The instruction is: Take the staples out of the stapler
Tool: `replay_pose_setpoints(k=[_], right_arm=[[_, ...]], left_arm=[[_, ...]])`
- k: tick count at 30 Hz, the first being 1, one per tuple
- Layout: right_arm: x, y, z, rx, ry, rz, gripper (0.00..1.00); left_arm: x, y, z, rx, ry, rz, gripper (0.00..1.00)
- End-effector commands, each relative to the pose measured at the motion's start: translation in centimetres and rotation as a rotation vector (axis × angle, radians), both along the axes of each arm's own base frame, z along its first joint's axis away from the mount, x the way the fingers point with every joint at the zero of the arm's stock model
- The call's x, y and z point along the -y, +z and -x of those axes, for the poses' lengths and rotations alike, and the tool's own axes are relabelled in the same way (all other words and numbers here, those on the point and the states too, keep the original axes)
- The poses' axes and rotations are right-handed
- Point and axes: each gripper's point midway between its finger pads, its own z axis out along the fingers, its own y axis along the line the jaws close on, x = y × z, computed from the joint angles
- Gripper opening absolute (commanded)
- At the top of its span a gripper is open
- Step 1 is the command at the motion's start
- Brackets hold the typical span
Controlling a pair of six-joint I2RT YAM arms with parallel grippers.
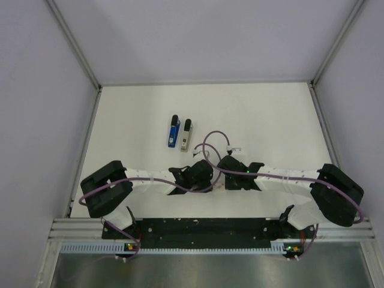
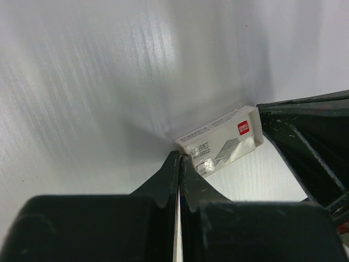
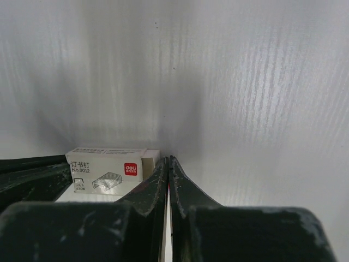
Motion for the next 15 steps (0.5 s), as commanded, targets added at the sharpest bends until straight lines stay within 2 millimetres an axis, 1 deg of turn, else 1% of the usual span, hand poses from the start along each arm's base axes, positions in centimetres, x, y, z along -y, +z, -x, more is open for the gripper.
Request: replay_pose_setpoints(k=[1, 9, 13, 15], right_arm=[[-1.8, 0.2, -0.4, 0.001, 0.025, -0.066, 0.0], [-3.1, 0.4, 0.0, -0.027, 0.055, -0.127, 0.0], [-4.1, 0.5, 0.3, -0.042, 0.067, -0.178, 0.0], [-4.3, 0.5, 0.4, -0.043, 0.072, -0.181, 0.0]], left_arm=[[0.1, -0.6, -0.1, -0.005, -0.015, -0.033, 0.0], [0.3, -1.2, 0.2, -0.022, -0.023, -0.037, 0.0], [0.6, -1.3, 0.2, -0.029, -0.028, -0.033, 0.0], [0.7, -1.3, 0.2, -0.029, -0.031, -0.032, 0.0]])
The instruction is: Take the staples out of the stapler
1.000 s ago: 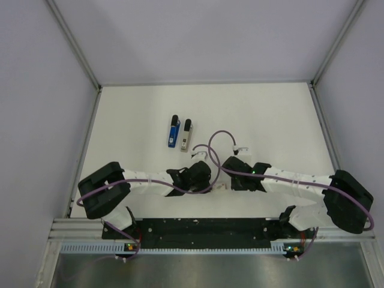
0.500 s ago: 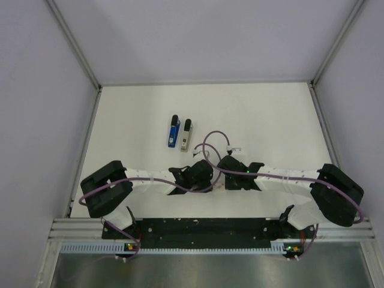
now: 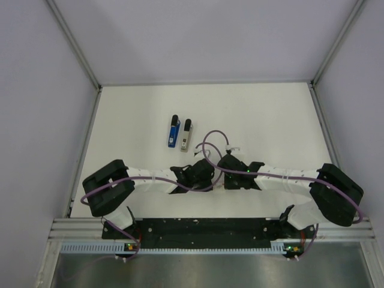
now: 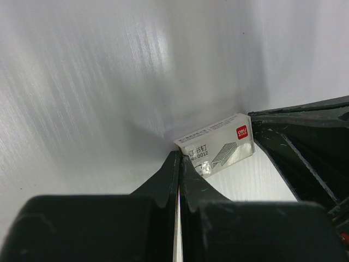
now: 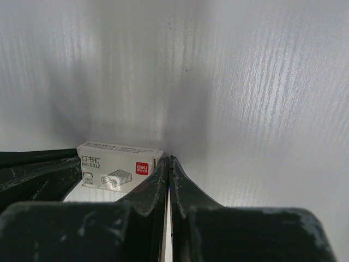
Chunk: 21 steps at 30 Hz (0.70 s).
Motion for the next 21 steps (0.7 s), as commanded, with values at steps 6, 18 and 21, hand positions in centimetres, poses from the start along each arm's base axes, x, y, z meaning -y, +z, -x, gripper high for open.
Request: replay_pose_setpoints(k=[6, 18, 21], right_arm=[[-3.5, 1.0, 0.2, -0.017, 0.039, -0.152, 0.0], [1.9, 3.4, -2.4, 0.117, -0.051, -0.015, 0.13], [3.1, 5.5, -3.8, 0.189, -0.065, -0.003, 0.26]], left_arm=[[0.1, -1.1, 0.6, -0.027, -0.028, -0.025, 0.0], [-0.7, 1.7, -0.4, 0.063, -0.042, -0.046, 0.1], [-1.5, 3.1, -0.8, 0.093, -0.031, -0.07, 0.23]])
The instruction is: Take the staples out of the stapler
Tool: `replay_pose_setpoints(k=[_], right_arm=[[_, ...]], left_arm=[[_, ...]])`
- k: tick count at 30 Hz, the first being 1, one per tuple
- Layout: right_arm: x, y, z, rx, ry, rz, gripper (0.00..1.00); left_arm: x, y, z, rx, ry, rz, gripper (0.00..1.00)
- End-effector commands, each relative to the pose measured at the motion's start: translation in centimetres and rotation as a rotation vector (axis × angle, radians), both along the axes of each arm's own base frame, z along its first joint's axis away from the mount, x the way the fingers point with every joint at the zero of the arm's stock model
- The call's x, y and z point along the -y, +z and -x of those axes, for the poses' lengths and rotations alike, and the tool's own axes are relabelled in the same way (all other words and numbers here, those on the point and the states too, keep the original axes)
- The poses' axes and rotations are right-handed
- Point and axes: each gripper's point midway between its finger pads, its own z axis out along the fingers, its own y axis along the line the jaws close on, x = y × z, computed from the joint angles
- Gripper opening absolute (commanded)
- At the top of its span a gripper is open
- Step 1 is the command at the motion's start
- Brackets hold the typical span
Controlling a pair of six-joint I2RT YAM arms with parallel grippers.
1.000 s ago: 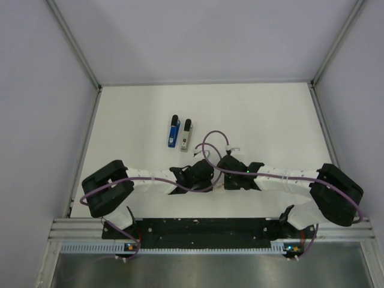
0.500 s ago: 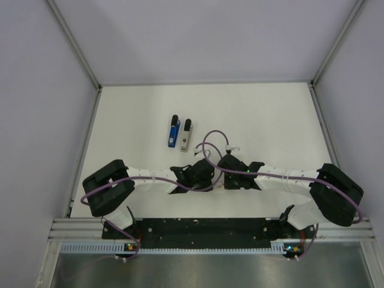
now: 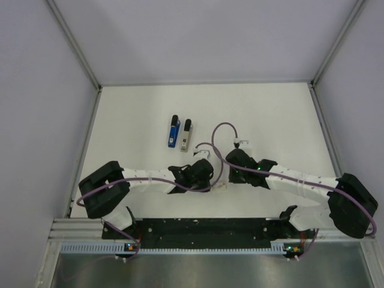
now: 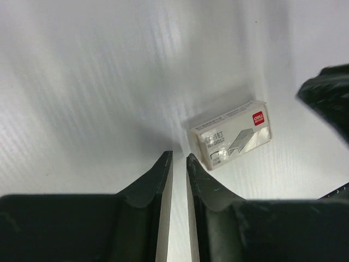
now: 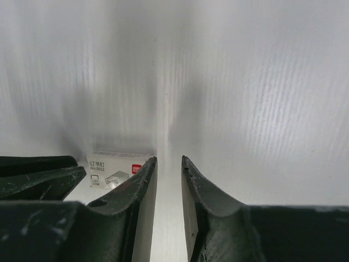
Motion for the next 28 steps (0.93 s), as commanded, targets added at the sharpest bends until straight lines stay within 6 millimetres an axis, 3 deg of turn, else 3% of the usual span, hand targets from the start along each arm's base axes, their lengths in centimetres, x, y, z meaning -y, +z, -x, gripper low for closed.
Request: replay_pose_setpoints(k=[1, 8, 11, 13, 14, 15, 19, 21, 25, 28], right_arm=[[1.9, 4.0, -2.7, 0.141, -0.033, 0.018, 0.29], [3.7, 8.4, -6.1, 0.271, -0.049, 0.144, 0.53], [4.2, 10.3, -7.3, 0.325, -0.086, 0.177, 0.63], [4.4, 11.5, -7.9, 0.361, -0.113, 0.175, 0.71], [4.6, 12.1, -8.0, 0.379, -0.125, 0.171, 0.73], [4.7, 12.6, -8.2, 0.394, -0.134, 0.173, 0.81], [5.0, 14.3, -8.7, 0.446, -0.137, 0.178, 0.84], [5.2, 14.9, -8.7, 0.461, -0.14, 0.176, 0.85], [4.3, 15.5, -8.3, 0.465, -0.076, 0.123, 0.98], [4.3, 15.7, -8.3, 0.469, -0.097, 0.107, 0.99]], left_arm=[[-1.1, 3.4, -1.0, 0.081, 0.007, -0.029, 0.26], [-4.5, 8.0, -2.9, 0.207, 0.057, -0.093, 0.58], [-6.0, 10.6, -4.3, 0.287, 0.068, -0.103, 0.78], [-7.1, 12.4, -5.3, 0.356, 0.085, -0.126, 0.98], [-7.4, 13.4, -5.7, 0.388, 0.095, -0.129, 0.99], [-7.7, 14.5, -6.0, 0.419, 0.098, -0.133, 0.99], [-9.2, 18.0, -6.7, 0.506, 0.137, -0.144, 0.99], [-9.9, 19.2, -6.9, 0.542, 0.16, -0.145, 0.99], [-11.3, 20.6, -7.3, 0.595, 0.206, -0.155, 0.99], [-12.3, 21.1, -7.8, 0.663, 0.199, -0.206, 0.98]])
